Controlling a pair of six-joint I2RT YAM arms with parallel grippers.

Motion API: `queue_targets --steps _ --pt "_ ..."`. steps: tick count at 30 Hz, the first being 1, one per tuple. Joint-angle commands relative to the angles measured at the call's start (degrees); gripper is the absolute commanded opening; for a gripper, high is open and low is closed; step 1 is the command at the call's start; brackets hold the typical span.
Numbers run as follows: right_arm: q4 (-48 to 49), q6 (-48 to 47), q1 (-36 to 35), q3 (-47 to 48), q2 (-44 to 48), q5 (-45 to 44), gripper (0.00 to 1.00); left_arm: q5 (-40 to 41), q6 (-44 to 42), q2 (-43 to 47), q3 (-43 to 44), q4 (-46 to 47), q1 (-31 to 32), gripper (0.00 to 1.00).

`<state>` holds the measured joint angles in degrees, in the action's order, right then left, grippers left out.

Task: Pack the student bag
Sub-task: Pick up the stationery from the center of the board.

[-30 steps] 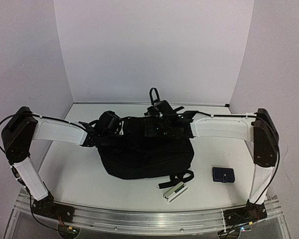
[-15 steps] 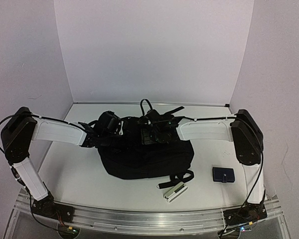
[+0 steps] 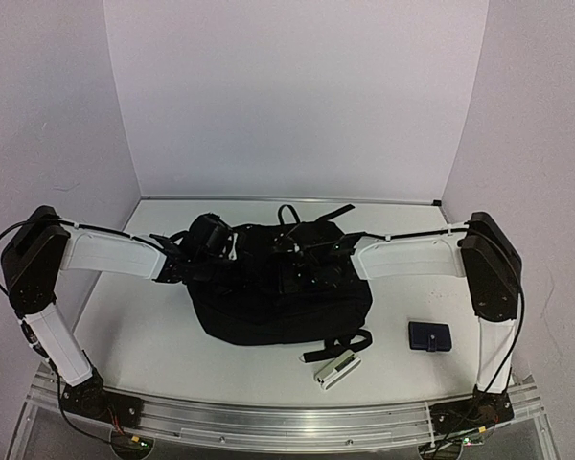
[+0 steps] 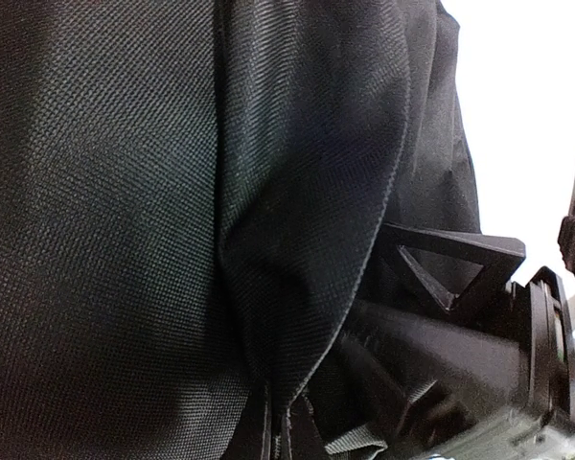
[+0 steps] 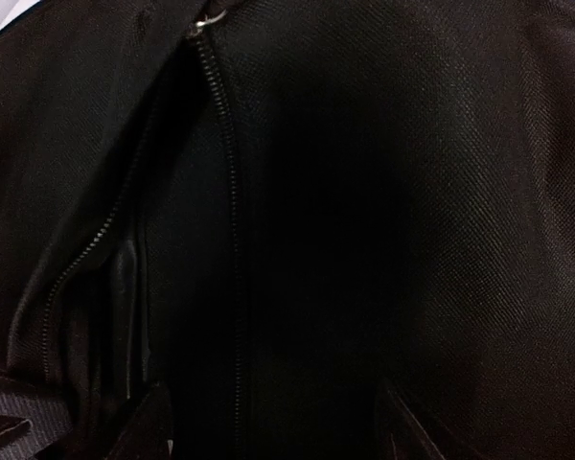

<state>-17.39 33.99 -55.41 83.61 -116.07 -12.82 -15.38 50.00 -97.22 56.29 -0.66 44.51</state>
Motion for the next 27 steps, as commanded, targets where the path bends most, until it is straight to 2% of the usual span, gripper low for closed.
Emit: queue_targets --steps 1,6,12,15,19,22,27 --pt "-3.85 3.81 1.98 -3.37 -0.94 1.97 0.56 1.78 -0.97 2.47 1.40 -2.83 -0.74 0.00" --pt "-3.95 4.61 3.91 -4.82 -3.53 -2.97 0.40 1.49 -0.62 2.76 0.96 -2.41 -0.74 0.00" --pt "-4.29 5.98 4.25 -3.65 -4.38 -10.67 0.10 -0.05 -0.86 2.10 1.32 -1.55 -0.74 0.00" --pt "-4.46 6.36 4.22 -2.39 -3.71 -13.85 0.00 -1.88 -1.40 1.20 1.72 -0.15 -0.75 0.00" --pt "-4.48 7.52 4.14 -2.27 0.29 -17.03 0.00 -5.27 -3.08 0.21 3.00 2.56 -0.74 0.02" --pt "-3.54 7.09 3.75 -2.92 4.75 -17.72 0.00 -6.67 -4.74 0.65 4.12 3.70 -0.74 0.14" --pt "1.50 5.54 3.56 -5.61 12.64 -12.99 0.00 -6.09 -8.35 2.70 6.65 1.60 -0.74 0.28"
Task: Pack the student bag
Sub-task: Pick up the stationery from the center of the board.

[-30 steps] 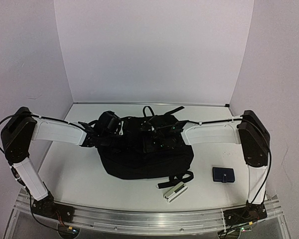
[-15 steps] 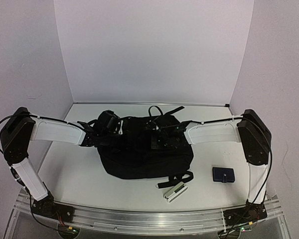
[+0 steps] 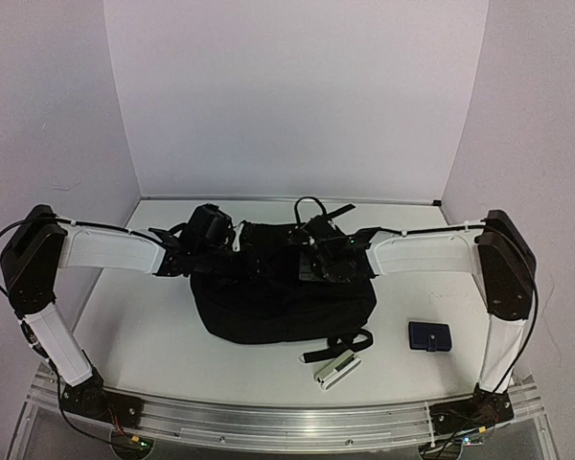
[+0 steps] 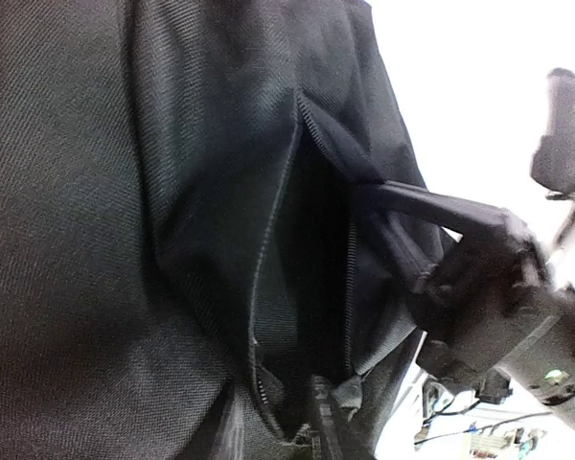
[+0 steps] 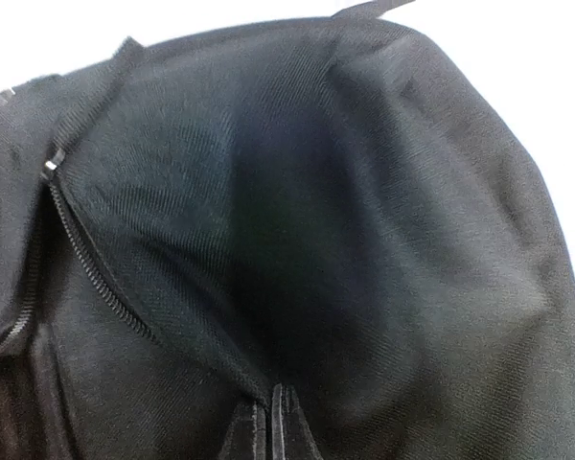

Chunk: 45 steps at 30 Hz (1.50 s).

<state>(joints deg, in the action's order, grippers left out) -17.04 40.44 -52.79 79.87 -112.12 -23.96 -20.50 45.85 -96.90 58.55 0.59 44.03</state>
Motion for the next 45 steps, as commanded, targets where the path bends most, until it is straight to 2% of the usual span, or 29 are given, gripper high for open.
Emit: queue_targets --steps 1,6,10,14,19,24,33,45 --pt "2.27 -0.97 0.93 -2.51 9.95 -0.63 0.00 -0.77 -4.79 2.53 4.95 -0.46 -0.26 0.30" --pt "7.21 -0.33 0.93 -5.91 14.33 2.33 0.00 -0.72 -7.79 3.31 6.07 -3.87 -0.20 0.34" --pt "8.29 -0.66 0.96 -6.28 14.07 2.81 0.00 -0.97 -12.63 7.14 3.70 -1.96 1.44 0.44" --pt "8.49 -0.54 0.93 -5.63 12.92 2.87 0.00 4.67 -23.28 12.88 1.86 -4.24 8.78 0.55" --pt "9.01 -0.28 0.94 -5.20 12.47 2.62 0.00 7.42 -28.35 17.24 -5.82 0.48 17.52 0.62" --pt "9.66 0.37 0.94 -5.25 12.87 2.84 0.00 13.36 -30.86 11.84 -5.96 -1.92 25.04 0.64" --pt "10.34 1.21 0.93 -5.61 14.07 2.43 0.00 19.51 -32.93 -0.40 -1.53 1.14 32.00 0.71" --pt "10.67 1.24 0.95 -6.41 14.86 1.69 0.00 13.22 -33.97 -10.37 6.96 0.37 33.39 0.79"
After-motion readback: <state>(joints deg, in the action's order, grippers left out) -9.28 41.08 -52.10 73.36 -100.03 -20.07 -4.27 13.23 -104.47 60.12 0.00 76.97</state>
